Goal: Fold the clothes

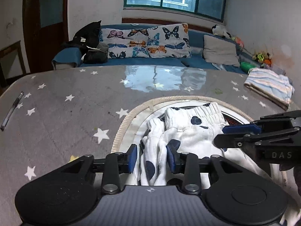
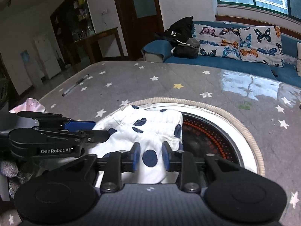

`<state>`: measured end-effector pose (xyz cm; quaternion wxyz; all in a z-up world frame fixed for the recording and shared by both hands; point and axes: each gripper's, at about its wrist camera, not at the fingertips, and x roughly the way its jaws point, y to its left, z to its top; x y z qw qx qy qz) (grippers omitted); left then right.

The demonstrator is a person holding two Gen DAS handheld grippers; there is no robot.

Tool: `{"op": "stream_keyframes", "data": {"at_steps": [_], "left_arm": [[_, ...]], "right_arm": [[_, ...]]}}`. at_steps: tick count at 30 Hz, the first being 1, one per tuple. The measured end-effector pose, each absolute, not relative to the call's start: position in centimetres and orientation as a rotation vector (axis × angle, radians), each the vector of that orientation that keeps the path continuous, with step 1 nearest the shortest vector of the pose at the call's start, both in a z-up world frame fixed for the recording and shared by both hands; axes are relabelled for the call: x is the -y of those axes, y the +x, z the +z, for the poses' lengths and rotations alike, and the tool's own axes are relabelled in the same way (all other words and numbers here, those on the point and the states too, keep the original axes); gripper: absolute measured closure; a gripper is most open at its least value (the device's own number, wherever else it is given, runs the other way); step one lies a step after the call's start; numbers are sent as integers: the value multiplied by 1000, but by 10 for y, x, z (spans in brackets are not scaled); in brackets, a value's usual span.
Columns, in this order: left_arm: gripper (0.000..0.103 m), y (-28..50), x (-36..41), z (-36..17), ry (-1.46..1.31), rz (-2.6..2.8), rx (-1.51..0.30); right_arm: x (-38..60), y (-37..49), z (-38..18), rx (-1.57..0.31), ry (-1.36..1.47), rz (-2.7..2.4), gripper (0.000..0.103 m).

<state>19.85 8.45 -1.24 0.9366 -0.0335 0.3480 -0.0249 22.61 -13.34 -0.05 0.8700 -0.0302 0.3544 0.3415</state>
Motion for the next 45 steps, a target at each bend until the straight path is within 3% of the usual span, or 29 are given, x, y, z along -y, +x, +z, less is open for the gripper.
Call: {"op": "stream_keyframes", "data": {"at_steps": [2,14,39,40,41,45], "left_arm": [[55,191,-86,-9,-72,-45,-711],[54,118,-84,-8,-144,-87,-778],[59,71,-81,-14,-169,-131,-803],[59,70,-81,-14,-167,-130,-802],[59,69,-81,-14,-169,-123,-802],[56,61,-84,-10,-187,-92,-800]], "right_arm": [[138,221,4,-738,-68,715,69],[178,167,15,-786,-86,739,58],[211,100,-9,-864,3,693,56],[210,99,-8,-869,4,698,60],[210,99,-8,-875,6,708,73],[206,96,-7,-896,23,754,83]]}}
